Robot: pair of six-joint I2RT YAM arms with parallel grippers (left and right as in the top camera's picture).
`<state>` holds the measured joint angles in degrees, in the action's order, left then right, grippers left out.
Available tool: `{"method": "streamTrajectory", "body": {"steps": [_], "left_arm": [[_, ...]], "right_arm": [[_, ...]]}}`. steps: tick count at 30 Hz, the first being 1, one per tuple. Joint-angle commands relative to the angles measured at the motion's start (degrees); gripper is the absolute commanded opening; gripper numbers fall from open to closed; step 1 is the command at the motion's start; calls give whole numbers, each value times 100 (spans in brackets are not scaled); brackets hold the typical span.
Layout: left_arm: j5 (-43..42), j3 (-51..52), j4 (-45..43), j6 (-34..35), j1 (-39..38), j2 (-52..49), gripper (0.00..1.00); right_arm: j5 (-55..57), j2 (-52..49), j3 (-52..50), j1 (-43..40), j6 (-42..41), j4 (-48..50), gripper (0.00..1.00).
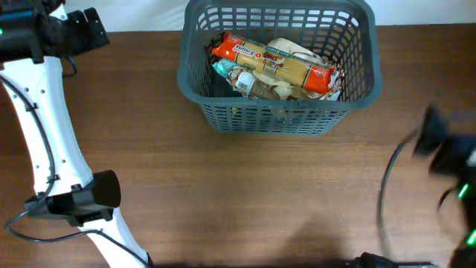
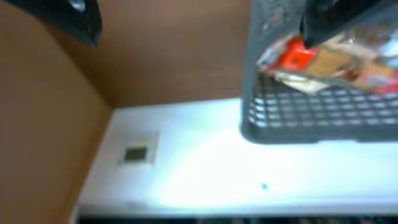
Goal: Pack container
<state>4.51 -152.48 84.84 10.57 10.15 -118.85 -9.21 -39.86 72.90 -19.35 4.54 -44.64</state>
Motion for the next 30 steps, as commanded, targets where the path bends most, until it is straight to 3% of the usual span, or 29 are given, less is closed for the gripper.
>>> {"method": "streamTrajectory", "body": {"steps": [1, 5, 15, 30], "left_arm": [[-22, -22, 9, 72, 24, -28, 99], [-22, -22, 9, 72, 24, -28, 99], [-22, -22, 9, 72, 24, -28, 99], [-22, -22, 9, 72, 24, -28, 99]], "right_arm": [[-435, 942, -1427, 293, -57, 363, 99], [-437, 2063, -3001, 750, -59, 782, 99], [-483, 3891, -5125, 1082, -59, 1502, 99], [-568, 3967, -6251, 1239, -57, 1808, 99]]}}
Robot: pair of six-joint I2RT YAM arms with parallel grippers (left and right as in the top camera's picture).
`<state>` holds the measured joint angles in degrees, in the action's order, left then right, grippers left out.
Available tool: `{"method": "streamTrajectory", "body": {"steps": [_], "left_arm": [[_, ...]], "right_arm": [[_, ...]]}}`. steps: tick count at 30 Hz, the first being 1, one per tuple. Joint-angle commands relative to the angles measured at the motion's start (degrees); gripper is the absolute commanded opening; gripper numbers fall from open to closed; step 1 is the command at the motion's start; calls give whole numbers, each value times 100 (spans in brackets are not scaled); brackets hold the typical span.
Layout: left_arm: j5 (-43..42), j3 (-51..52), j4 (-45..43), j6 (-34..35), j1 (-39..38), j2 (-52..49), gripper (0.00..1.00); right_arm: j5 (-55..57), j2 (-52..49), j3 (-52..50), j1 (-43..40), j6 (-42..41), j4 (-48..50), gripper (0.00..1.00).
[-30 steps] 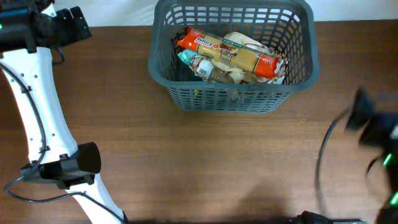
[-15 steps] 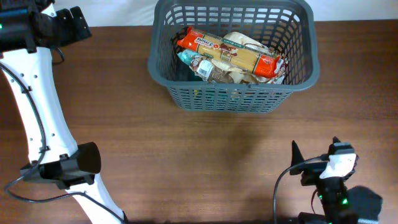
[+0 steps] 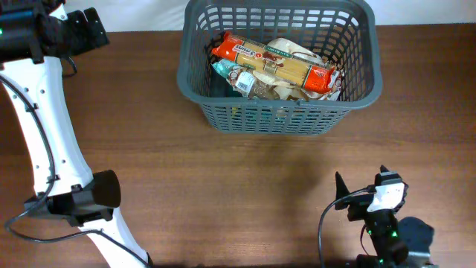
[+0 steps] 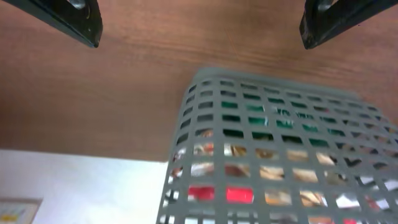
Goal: Pack container
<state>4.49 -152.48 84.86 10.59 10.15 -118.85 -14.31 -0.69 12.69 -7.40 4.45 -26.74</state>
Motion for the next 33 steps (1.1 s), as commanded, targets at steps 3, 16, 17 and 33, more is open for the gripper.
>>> {"method": "streamTrajectory", "body": {"steps": [3, 16, 17, 33], "left_arm": [[-20, -22, 7, 70, 24, -28, 99], [-20, -22, 7, 70, 24, -28, 99], [-20, -22, 7, 70, 24, -28, 99], [-20, -22, 7, 70, 24, -28, 99]], "right_arm": [[-57, 50, -361, 42, -48, 17, 99], [-50, 50, -514, 42, -46, 44, 99], [-52, 50, -514, 42, -48, 44, 99], [-52, 48, -514, 42, -48, 44, 99]]}}
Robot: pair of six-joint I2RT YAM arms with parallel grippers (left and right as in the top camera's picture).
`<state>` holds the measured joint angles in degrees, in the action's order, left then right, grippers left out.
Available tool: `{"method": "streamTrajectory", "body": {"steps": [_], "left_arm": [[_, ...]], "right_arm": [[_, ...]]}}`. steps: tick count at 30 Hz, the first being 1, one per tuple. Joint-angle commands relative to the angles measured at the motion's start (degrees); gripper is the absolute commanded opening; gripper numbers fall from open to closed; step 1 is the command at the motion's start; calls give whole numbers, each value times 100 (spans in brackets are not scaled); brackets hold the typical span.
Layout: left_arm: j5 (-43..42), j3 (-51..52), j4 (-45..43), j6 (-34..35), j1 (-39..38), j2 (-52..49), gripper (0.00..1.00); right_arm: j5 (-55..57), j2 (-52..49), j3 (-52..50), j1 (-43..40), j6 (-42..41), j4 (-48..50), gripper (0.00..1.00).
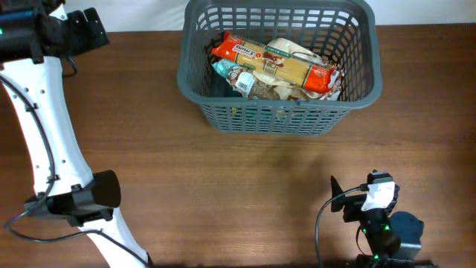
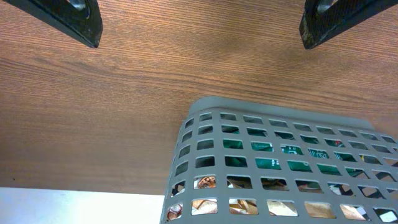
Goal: Pack container
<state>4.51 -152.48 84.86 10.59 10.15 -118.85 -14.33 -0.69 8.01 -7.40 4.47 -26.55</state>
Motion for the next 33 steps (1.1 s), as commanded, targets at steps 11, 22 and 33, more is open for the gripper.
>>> {"method": "streamTrajectory", "body": {"steps": [11, 22, 33], "left_arm": [[-22, -17, 7, 70, 24, 90, 99], [669, 2107, -1139, 46, 24, 2221, 99], [1040, 7165, -4631, 46, -463, 6109, 99]], "right_arm": [[-48, 48, -46, 42, -50, 22, 99], [-48, 48, -46, 42, -48, 24, 99], [-50, 48, -46, 42, -50, 24, 99]]}}
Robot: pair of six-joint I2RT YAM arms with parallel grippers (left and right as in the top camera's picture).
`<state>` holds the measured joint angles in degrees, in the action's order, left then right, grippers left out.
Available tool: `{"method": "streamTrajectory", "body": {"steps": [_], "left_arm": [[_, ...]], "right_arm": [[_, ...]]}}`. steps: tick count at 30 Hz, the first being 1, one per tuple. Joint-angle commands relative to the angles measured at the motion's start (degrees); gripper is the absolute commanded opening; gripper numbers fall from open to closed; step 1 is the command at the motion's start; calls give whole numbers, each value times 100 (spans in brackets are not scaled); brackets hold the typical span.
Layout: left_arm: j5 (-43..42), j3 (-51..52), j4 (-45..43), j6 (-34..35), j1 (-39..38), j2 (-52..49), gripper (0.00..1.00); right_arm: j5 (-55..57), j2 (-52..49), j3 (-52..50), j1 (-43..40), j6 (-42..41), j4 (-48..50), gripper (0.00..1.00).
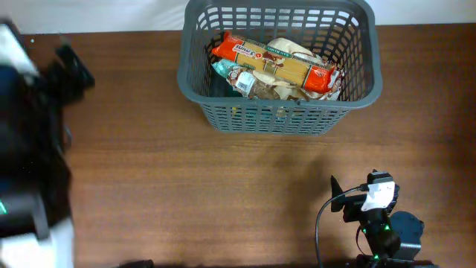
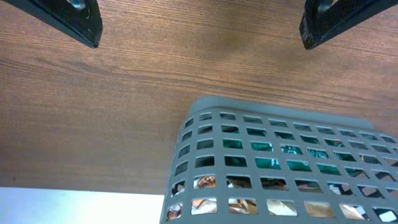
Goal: Pack container
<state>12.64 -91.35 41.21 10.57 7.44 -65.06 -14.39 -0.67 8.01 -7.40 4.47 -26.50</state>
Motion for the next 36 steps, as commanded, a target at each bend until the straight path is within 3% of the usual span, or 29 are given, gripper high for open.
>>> {"method": "streamTrajectory", "body": {"steps": [1, 10, 15, 26, 36], "left_arm": [[304, 1510, -444, 48, -267, 1110, 99], [387, 4957, -1259, 52, -470, 4218, 99], [387, 6242, -1727, 52, -470, 5235, 99], [304, 7624, -2898, 55, -584, 5643, 99], [304, 8275, -2929, 55, -730, 5652, 99]], "right_arm": [[-44, 46, -46, 42, -50, 20, 99], [-44, 46, -46, 42, -48, 20, 99], [-44, 46, -46, 42, -48, 20, 99], [-42, 46, -46, 42, -50, 20, 99], [-42, 46, -46, 42, -48, 20, 99]]}}
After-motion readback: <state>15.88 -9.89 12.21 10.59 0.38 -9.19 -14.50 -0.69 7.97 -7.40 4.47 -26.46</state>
